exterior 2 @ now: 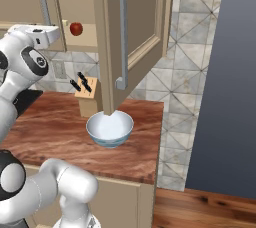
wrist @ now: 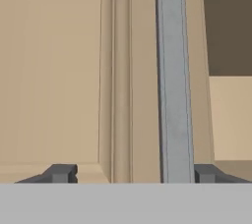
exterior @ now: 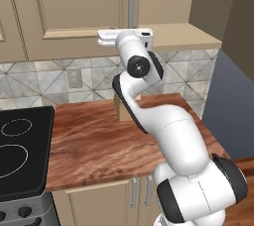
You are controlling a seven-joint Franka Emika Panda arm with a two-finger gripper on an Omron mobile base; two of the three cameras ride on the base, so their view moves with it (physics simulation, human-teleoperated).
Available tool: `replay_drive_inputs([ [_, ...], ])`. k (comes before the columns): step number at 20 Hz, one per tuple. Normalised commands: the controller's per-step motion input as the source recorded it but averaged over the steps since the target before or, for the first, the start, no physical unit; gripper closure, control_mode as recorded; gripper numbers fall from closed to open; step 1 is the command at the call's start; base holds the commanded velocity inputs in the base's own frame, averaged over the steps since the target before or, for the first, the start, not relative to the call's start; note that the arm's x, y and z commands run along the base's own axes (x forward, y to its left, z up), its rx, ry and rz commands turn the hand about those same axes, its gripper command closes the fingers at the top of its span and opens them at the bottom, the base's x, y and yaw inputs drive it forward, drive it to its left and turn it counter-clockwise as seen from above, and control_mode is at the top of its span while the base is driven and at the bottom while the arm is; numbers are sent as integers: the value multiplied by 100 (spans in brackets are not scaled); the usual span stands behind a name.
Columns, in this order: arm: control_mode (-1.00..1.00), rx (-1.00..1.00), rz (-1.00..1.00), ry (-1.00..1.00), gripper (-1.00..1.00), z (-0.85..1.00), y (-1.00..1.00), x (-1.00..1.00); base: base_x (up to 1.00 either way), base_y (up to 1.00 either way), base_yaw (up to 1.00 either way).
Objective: Open the cabinet. Pick the apple and peach from the cabinet and place them into the bowl. Then close the cabinet.
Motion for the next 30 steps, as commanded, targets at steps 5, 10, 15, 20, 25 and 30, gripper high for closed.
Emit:
replay_drive_inputs([
  [5, -100, 0, 0, 0, 100, 0, 0, 0, 0, 0, 0],
  [10, -100, 0, 0, 0, 100, 12, 0, -6, 0, 0, 0],
  [15, -100, 0, 0, -6, 100, 27, 43, -66, 0, 0, 0],
  [20, -100, 0, 0, -8, 100, 25, 96, -83, 0, 0, 0],
  [25, -100, -2, 0, -7, 100, 24, 100, -89, 0, 0, 0],
  [30, -100, -7, -1, -7, 100, 23, 100, -91, 0, 0, 0],
])
